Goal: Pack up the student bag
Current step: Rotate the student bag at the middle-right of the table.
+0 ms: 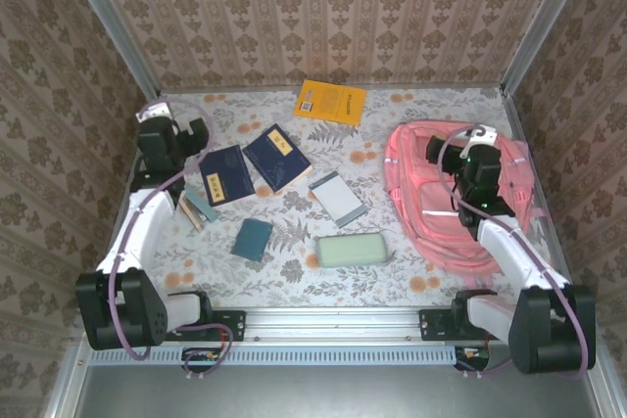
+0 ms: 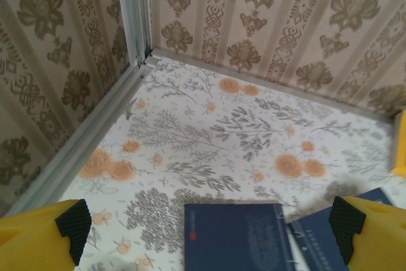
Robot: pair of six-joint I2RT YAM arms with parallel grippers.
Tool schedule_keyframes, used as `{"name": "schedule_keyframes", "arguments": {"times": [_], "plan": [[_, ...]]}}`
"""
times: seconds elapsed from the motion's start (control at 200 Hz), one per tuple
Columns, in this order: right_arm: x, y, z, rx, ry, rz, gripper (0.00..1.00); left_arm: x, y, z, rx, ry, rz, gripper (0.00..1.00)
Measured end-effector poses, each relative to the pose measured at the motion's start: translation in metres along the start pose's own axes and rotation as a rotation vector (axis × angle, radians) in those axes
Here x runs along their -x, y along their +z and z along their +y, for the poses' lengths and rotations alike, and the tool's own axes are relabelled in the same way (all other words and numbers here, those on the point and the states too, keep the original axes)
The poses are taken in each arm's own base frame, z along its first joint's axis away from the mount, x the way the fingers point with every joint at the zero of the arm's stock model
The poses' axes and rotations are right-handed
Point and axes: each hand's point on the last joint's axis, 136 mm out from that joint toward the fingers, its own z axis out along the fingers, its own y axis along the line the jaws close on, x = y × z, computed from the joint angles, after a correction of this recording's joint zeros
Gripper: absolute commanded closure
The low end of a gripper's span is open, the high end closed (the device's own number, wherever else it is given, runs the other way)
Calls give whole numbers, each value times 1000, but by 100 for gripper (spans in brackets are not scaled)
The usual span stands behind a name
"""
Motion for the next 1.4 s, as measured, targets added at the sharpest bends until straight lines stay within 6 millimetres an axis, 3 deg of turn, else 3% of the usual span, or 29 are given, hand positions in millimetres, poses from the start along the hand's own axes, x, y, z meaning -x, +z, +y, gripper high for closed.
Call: {"name": "schedule_keyframes", "arguments": {"times": [0.07,0.125,0.25,0.38,0.615,0.81,0.91,1.05,1.155,1.305,1.4], "plan": [[8,-7,-5,-29,60,25,0,-7,-6,-2,-24,-49,54,0],[3,-12,-8,-49,90,69,0,-23,-10,-5,-48,-78,122,0],[-37,-22,-19,-104,119,238,0,-54,-22,-21,-109,-109,237,0],[-80,-38,-23,-135,137,397,0,-73,-42,-49,-189,-86,293,0],[-156,-69,-5,-123,108,616,0,-95,-73,-89,-287,-6,337,0],[-194,-67,28,-72,68,726,0,-116,-81,-98,-292,18,379,0],[-200,-59,66,-3,34,760,0,-120,-85,-106,-305,33,382,0],[-195,-37,136,135,42,781,0,-125,-93,-119,-326,63,387,0],[-190,-21,174,203,49,786,0,-132,-97,-128,-345,85,398,0],[-171,-3,206,259,29,764,0,-148,-99,-143,-357,111,441,0],[-154,-1,212,283,11,733,0,-157,-104,-160,-386,115,465,0]]}}
